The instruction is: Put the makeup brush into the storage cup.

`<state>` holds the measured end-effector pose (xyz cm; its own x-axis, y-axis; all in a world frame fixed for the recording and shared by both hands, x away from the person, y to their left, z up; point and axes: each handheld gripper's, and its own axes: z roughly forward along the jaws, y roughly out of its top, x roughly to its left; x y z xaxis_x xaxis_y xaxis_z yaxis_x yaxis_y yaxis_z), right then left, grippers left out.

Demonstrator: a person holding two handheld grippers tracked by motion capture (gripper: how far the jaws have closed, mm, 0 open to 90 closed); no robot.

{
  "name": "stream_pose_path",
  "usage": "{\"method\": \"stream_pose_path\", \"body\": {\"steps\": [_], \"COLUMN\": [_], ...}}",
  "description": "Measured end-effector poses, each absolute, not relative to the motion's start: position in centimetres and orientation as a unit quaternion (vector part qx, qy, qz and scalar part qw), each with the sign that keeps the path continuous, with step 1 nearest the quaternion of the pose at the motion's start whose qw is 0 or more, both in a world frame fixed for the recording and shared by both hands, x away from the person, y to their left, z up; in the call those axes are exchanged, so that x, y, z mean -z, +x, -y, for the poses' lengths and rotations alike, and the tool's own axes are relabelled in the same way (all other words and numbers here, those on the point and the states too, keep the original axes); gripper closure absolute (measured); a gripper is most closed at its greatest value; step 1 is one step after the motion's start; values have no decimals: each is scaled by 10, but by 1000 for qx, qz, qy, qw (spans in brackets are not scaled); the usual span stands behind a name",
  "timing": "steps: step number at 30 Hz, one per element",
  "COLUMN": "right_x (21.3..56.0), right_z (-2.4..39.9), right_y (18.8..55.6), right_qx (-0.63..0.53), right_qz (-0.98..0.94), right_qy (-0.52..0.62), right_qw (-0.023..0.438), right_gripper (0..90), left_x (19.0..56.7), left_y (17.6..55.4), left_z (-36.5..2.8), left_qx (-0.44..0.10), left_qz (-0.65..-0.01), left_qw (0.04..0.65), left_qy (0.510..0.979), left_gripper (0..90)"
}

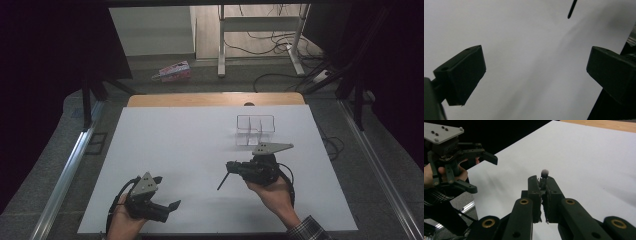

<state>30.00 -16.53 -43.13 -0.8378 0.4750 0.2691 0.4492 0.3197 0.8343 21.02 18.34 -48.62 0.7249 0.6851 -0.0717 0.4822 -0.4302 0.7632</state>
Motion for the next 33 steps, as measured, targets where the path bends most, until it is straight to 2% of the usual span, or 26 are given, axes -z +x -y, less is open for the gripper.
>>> {"method": "stream_pose_path", "body": {"steps": [33], "right_x": [414], "right_z": [182], "right_y": [321], "right_qx": [-508], "right_qz": [-806], "right_qy": [298], "right_qw": [54], "right_gripper": [843], "left_x": [489], "left_y": [199], "left_z": [-228], "left_qx": [-158], "left_qz": [-408], "left_qw": [400], "left_qy": [805], "left_gripper": [18]}}
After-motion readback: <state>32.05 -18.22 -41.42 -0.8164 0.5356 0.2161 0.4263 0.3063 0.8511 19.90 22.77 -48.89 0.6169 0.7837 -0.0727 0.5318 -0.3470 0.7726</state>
